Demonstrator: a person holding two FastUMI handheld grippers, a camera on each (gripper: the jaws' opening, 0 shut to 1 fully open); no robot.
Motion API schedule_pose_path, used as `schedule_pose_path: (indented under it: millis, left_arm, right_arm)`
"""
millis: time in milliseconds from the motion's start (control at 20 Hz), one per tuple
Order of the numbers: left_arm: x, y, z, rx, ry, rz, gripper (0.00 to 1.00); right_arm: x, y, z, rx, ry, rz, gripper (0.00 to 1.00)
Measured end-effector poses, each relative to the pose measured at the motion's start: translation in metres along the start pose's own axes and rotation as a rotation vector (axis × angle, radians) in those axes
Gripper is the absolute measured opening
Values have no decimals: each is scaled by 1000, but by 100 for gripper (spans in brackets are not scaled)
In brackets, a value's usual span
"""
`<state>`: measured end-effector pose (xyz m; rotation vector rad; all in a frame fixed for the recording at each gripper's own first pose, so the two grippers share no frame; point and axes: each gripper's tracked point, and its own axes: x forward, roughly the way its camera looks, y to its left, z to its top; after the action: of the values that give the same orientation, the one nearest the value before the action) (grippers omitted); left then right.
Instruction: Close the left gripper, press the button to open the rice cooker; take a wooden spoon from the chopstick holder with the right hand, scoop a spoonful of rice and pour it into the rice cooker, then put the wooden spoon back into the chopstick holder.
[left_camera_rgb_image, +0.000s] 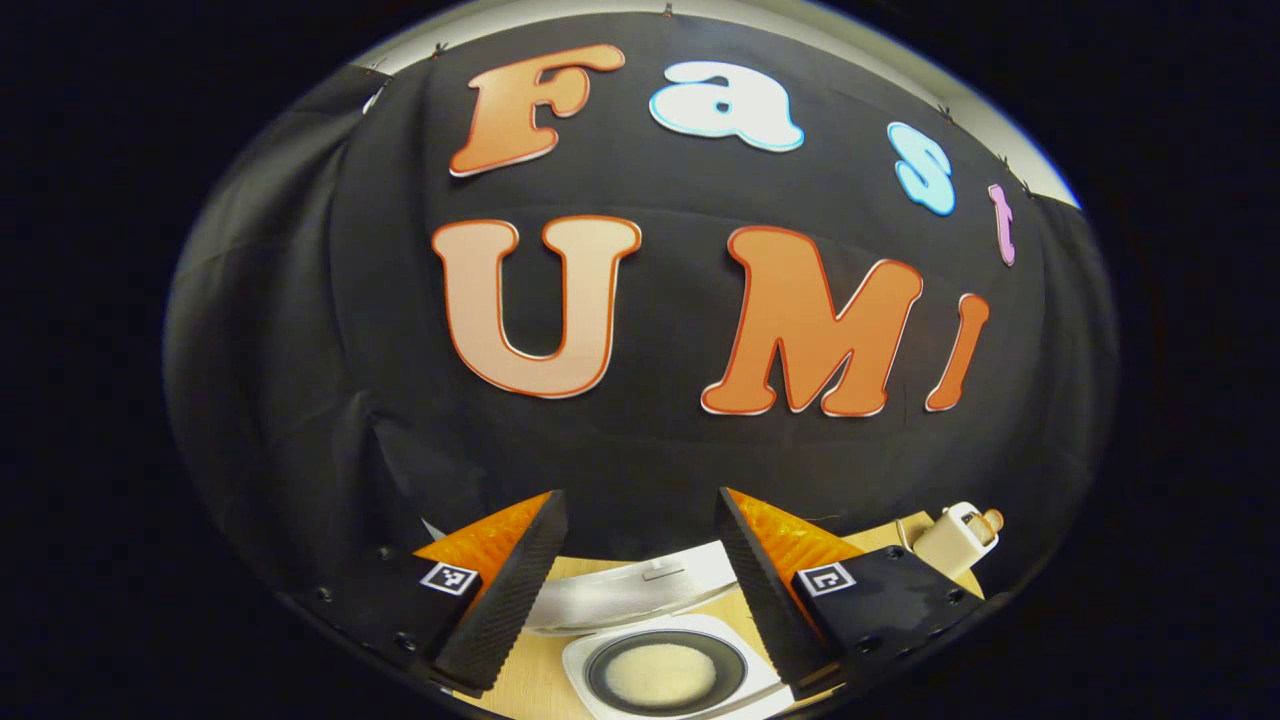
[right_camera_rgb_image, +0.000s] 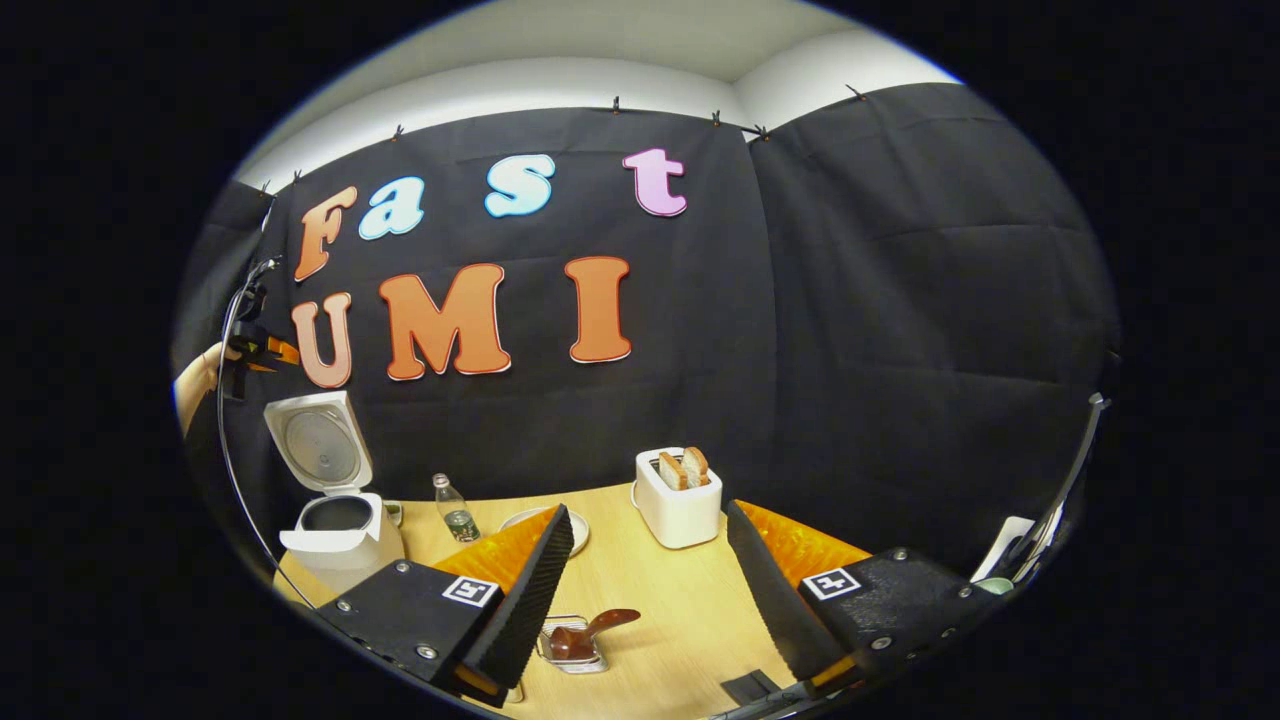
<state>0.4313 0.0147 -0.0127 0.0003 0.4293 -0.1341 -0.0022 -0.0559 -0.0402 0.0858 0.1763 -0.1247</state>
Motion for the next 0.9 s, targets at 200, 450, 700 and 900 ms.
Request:
schedule_pose_path:
  millis: [200,450,700,900]
  left_arm:
    - [37,5,-22,-48,64,23,100]
    - [50,6,-38,-116,85,-4,100]
    - [30,2,-57,-146,148,-24,100]
    - [0,-3,-77,-132,169,-6,100]
  right_arm:
    - [1,16,7,-56,-11,11,95]
    - [7,36,14,-82,-17,47,95]
    - [5,55,22,-73,-35,102,95]
    - [2,68,23,-64,-51,148,95]
